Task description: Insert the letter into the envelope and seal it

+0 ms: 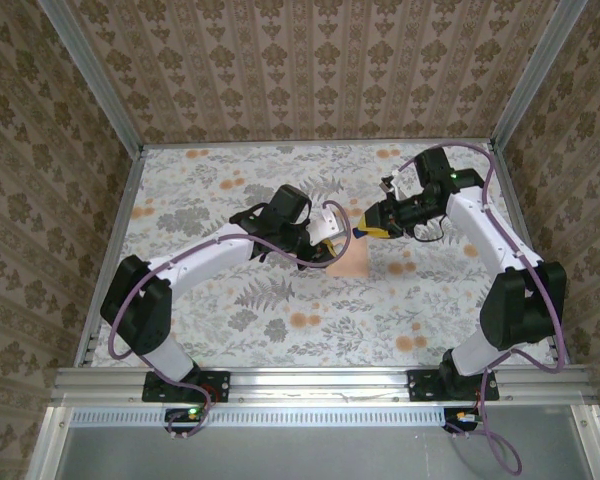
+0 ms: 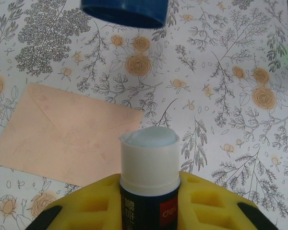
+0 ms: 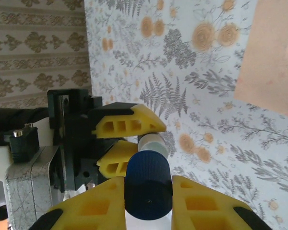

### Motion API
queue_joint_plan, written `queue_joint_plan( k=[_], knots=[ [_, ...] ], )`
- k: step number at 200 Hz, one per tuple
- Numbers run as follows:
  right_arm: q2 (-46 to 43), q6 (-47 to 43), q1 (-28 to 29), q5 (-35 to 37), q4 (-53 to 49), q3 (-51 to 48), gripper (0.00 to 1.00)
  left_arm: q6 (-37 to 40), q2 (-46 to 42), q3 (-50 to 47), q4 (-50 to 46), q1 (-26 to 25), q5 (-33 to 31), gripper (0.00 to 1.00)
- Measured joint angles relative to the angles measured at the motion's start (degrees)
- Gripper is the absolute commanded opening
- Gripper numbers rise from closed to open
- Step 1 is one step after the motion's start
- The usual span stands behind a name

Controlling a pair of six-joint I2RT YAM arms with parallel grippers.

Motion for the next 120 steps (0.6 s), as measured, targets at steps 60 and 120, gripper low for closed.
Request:
queue_joint_plan(
  k=[60, 120],
  knots=[
    [0.0, -0.04, 0.0, -2.25, 0.02, -2.29, 0.24, 0.02, 0.0, 1.05, -0.7, -0.02, 0.0, 0.0],
    [0.0, 0.48, 0.7, -2.23, 1.03, -3.8, 0.24, 0.02, 0.28, 2.89, -2.38, -0.76, 0.09, 0.0]
  ],
)
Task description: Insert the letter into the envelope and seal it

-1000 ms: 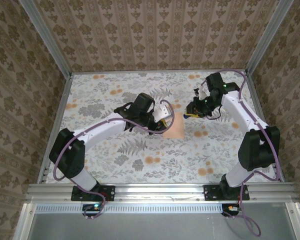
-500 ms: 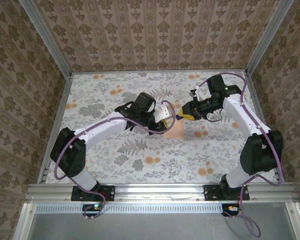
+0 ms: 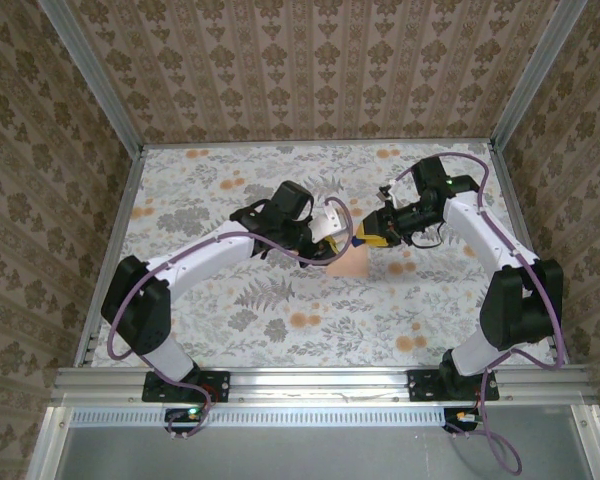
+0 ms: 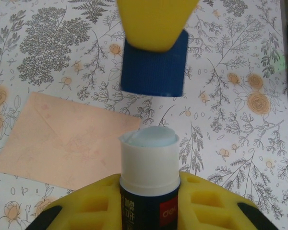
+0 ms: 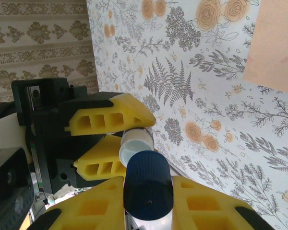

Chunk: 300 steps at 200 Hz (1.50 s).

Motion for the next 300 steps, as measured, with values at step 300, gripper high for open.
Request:
queue_joint_plan(
  k=[300],
  knots=[
    [0.02, -0.33, 2.21, 0.07, 0.55, -0.17, 0.25, -0.02, 1.42, 1.29, -0.22, -0.74, -0.76, 0.0]
  ],
)
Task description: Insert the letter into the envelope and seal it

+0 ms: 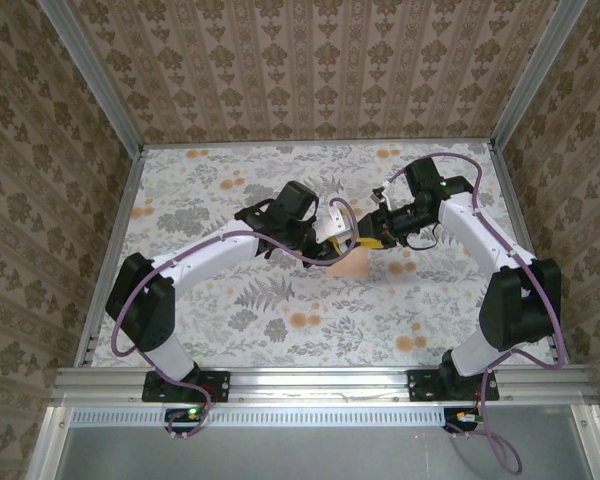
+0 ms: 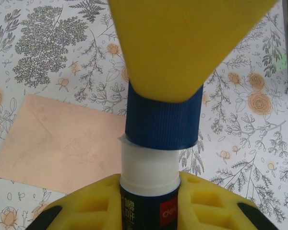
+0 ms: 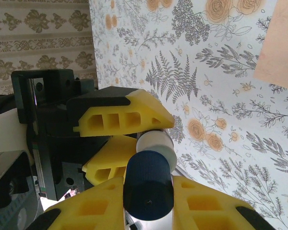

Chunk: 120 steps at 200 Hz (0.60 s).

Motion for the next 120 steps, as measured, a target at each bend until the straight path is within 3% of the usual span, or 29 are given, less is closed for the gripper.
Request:
queue_joint_plan(
  k=[120],
  knots=[
    [0.0, 0.15, 0.0, 1.16, 0.28, -0.31, 0.24, -0.02, 0.0, 0.0, 0.0, 0.0, 0.02, 0.0]
  ],
)
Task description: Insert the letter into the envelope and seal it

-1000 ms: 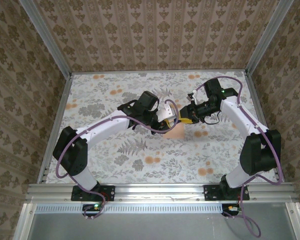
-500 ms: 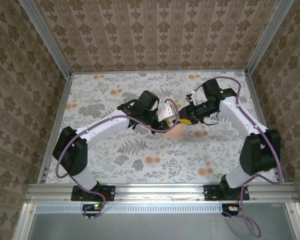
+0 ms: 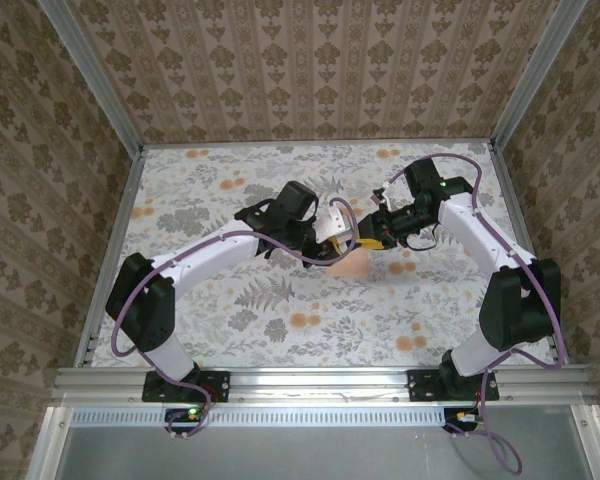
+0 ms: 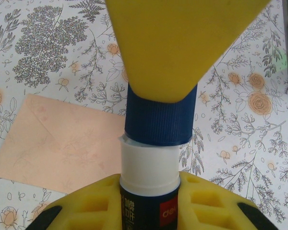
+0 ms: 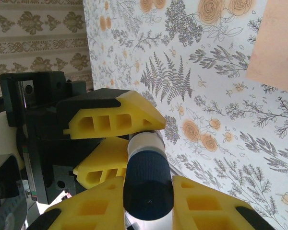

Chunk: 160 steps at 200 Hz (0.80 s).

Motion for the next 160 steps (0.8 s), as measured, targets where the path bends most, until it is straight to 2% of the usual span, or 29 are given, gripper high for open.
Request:
queue_joint_plan(
  k=[160],
  knots=[
    [0.2, 2.95, 0.66, -1.27, 4.44, -1.51, 0.24, -0.92, 0.02, 0.59, 0.07, 0.0, 0.0, 0.0]
  ],
)
